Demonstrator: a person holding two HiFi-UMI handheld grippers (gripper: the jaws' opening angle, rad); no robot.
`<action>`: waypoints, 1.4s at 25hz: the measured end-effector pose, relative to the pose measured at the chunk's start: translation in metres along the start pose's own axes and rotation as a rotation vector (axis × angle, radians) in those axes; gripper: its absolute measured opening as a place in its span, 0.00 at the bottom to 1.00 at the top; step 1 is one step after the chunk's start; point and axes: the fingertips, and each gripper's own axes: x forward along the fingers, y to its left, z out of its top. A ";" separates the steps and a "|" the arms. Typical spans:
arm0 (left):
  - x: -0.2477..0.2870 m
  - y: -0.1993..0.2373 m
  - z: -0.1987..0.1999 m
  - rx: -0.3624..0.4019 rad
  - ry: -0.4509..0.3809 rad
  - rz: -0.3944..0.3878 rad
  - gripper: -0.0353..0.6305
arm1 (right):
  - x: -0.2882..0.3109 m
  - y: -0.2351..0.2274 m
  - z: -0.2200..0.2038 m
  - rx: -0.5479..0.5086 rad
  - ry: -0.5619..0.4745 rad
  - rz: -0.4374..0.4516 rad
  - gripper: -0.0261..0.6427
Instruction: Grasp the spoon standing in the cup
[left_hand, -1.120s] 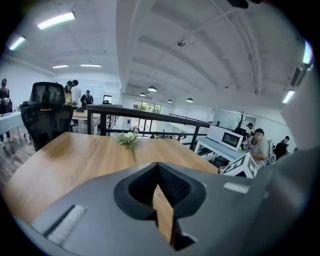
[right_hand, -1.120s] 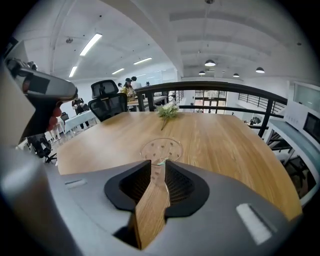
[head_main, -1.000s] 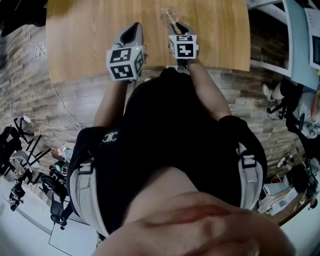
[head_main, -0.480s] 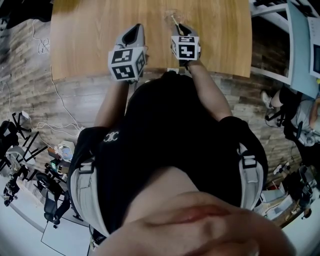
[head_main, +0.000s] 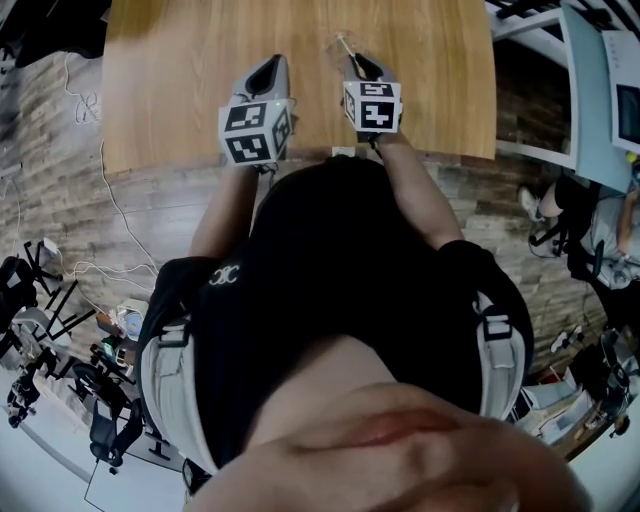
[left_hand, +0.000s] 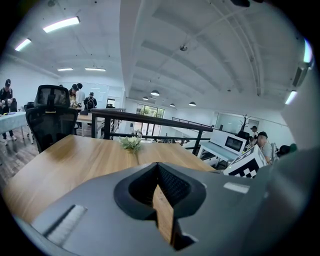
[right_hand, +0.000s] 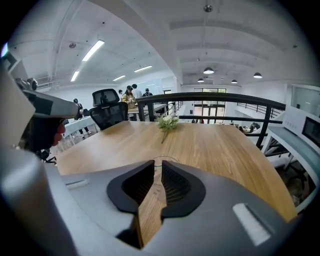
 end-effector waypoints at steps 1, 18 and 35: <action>0.001 0.000 0.001 0.001 -0.002 -0.003 0.07 | -0.004 0.000 0.004 0.000 -0.008 0.000 0.11; 0.010 -0.022 0.037 0.044 -0.075 -0.056 0.07 | -0.080 0.001 0.103 0.025 -0.340 0.000 0.11; 0.004 -0.021 0.066 0.059 -0.173 -0.024 0.07 | -0.120 -0.003 0.140 0.010 -0.559 -0.030 0.10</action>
